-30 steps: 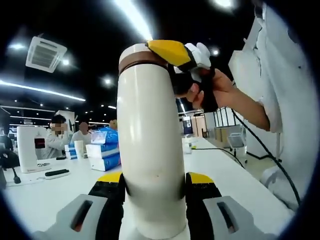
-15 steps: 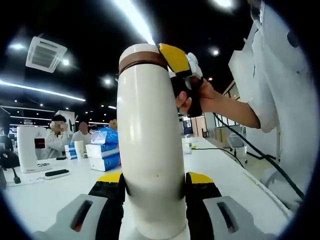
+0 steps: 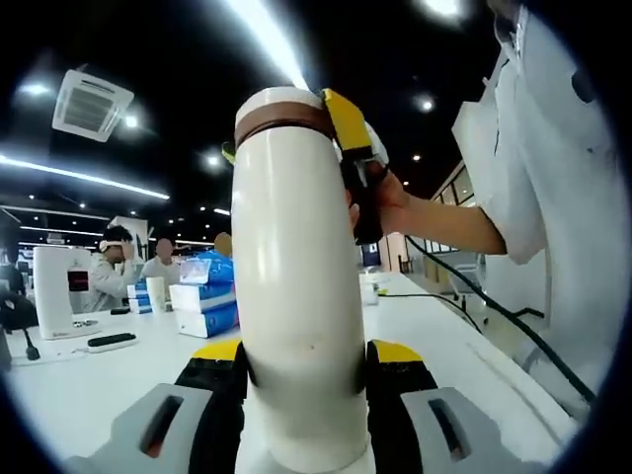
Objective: Grasp the water cup twist off the cup lid place the cup lid on the table
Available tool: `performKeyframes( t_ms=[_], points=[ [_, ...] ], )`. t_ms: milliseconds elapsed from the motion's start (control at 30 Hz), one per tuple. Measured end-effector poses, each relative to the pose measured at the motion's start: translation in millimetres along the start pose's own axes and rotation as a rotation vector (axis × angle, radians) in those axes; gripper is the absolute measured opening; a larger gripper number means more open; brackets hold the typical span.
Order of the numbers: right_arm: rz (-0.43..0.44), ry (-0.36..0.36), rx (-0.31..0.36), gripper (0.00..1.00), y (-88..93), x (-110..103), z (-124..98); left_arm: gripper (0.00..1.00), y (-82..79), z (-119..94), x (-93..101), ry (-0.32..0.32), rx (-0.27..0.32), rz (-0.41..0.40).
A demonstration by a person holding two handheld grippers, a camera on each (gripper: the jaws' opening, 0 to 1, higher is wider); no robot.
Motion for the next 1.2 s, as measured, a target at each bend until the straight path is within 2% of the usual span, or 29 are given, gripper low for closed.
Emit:
performKeyframes(
  t_ms=[67, 200, 333, 400, 500, 633, 700, 800, 967, 1067, 1200],
  points=[
    [0.014, 0.024, -0.01, 0.49, -0.4, 1, 0, 0.49, 0.0, 0, 0.4, 0.001, 0.0, 0.001],
    [0.071, 0.135, -0.026, 0.64, -3.6, 7, -7, 0.49, -0.3, 1, 1.7, 0.004, -0.002, 0.017],
    [0.098, 0.279, -0.059, 0.76, -5.8, 7, -18, 0.49, 0.0, 0, 0.6, 0.001, -0.003, 0.013],
    [0.083, 0.362, -0.065, 0.8, -9.6, 9, -27, 0.49, 0.0, 0, 0.8, 0.001, -0.002, 0.013],
    [0.038, 0.496, -0.06, 0.81, -16.0, 7, -42, 0.49, -0.2, 0, 0.4, 0.0, -0.002, 0.012],
    [0.016, 0.603, -0.035, 0.81, -21.5, -2, -49, 0.49, -0.3, 0, 0.7, 0.0, -0.002, 0.014],
    [0.022, 0.645, -0.005, 0.81, -24.5, -9, -51, 0.49, -0.4, 0, 0.8, -0.002, -0.004, 0.017],
    [-0.032, 0.7, -0.037, 0.82, -18.2, -21, -52, 0.49, -0.6, 0, 0.5, -0.002, -0.005, 0.019],
    [-0.044, 0.826, 0.021, 0.84, -16.0, -42, -44, 0.49, -0.6, 0, -0.2, -0.004, -0.005, 0.017],
    [-0.008, 0.895, 0.068, 0.84, -16.3, -44, -44, 0.49, -0.6, 0, -0.2, -0.004, -0.006, 0.017],
    [-0.003, 0.933, 0.059, 0.82, -14.8, -33, -40, 0.49, -0.7, 0, -0.7, -0.005, -0.006, 0.016]
  ],
)
Point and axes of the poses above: the point that each gripper's makers call its tool centre point, and the gripper's own axes: z roughly forward along the fingers, x roughly to its right, y roughly out of its underside, the point moved 3 cm from there along -z, roughly backward along the fingers, and after that the axes turned 14 degrees about y, right-handed, at the moved point
